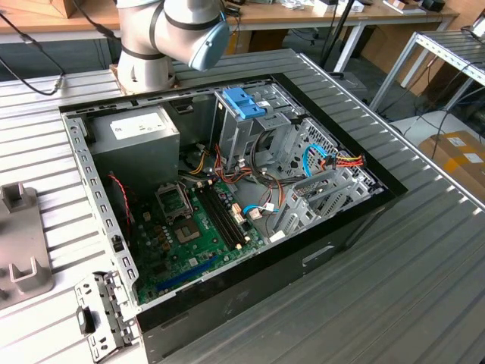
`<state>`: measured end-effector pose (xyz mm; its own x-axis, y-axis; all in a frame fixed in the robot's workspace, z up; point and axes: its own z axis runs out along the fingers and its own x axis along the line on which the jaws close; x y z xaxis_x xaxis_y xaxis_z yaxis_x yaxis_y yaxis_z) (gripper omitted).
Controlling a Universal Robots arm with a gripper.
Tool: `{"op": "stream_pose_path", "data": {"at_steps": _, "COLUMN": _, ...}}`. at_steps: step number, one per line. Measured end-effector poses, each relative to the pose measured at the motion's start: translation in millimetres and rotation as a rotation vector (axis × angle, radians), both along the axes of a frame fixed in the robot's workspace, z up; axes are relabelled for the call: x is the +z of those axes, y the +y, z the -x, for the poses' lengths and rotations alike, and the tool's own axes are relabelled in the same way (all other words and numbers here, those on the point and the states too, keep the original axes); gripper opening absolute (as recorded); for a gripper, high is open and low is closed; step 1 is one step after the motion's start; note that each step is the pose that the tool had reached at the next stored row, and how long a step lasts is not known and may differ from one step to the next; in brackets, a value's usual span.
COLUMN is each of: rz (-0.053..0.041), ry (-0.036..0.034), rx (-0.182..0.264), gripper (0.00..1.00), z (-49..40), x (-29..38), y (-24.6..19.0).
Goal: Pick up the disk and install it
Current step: 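Reach for the disk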
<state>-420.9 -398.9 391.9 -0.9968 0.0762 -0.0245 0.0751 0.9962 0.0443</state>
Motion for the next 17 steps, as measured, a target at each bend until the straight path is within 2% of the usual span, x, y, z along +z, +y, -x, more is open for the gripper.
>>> {"op": "stream_pose_path", "data": {"at_steps": 6, "rz": -0.0001, "ry": 0.0, "rx": 0.0, "gripper": 0.11, "z": 7.1, "x": -1.3, "y": 0.0}}
{"op": "stream_pose_path", "data": {"at_steps": 13, "rz": 0.0, "ry": 0.0001, "rx": 0.0, "gripper": 0.11, "z": 13.5, "x": -7.0, "y": 0.2}}
{"op": "stream_pose_path", "data": {"at_steps": 17, "rz": -0.0001, "ry": -0.0001, "rx": 0.0, "gripper": 0.11, "z": 14.5, "x": -11.8, "y": 2.5}}
